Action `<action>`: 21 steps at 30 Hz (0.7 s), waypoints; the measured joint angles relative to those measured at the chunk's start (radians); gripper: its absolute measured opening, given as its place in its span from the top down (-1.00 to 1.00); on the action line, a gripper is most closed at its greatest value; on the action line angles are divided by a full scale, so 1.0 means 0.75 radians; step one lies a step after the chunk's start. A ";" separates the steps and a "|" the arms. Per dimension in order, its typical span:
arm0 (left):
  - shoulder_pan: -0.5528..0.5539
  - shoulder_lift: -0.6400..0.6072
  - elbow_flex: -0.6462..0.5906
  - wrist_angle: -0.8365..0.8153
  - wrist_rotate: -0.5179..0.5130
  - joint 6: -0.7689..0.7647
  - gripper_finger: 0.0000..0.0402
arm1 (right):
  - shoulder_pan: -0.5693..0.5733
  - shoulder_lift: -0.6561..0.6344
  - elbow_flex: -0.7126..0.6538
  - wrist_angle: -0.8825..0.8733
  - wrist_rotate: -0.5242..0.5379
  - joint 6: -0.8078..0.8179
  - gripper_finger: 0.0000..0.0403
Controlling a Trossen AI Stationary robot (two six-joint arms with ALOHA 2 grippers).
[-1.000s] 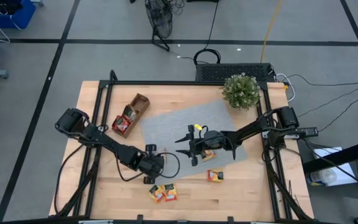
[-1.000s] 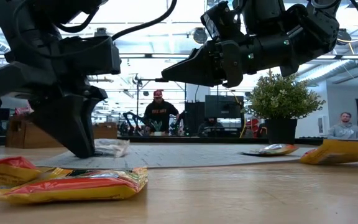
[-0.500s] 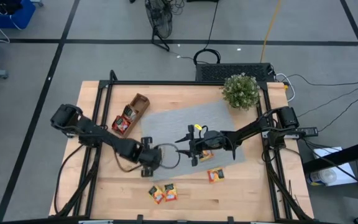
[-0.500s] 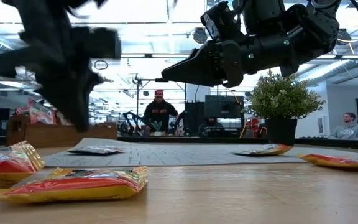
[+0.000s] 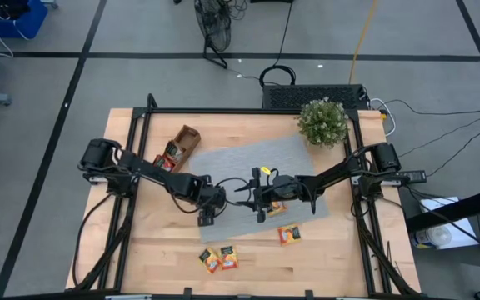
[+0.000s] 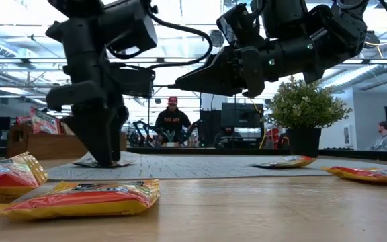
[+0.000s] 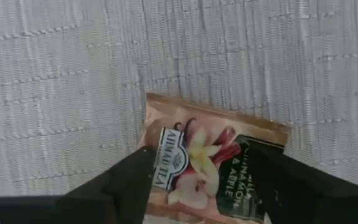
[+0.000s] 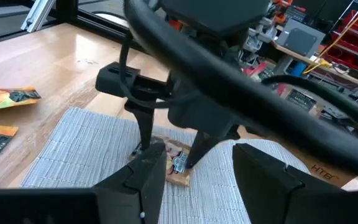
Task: Pick & Place Tea
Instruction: Put the brown tea bag into the middle section of the wooden organizer
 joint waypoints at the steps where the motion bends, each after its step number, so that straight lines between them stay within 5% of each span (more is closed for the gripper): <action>1: 0.004 0.010 0.004 0.002 0.005 0.000 -0.33 | 0.000 0.000 0.000 0.000 0.000 0.000 0.15; 9: 0.015 0.042 0.003 0.005 0.025 0.009 -0.19 | 0.000 0.000 0.000 -0.002 0.001 -0.001 0.15; 21: 0.016 0.013 0.001 -0.005 0.003 0.052 0.87 | 0.000 0.000 0.000 0.001 0.001 -0.001 0.15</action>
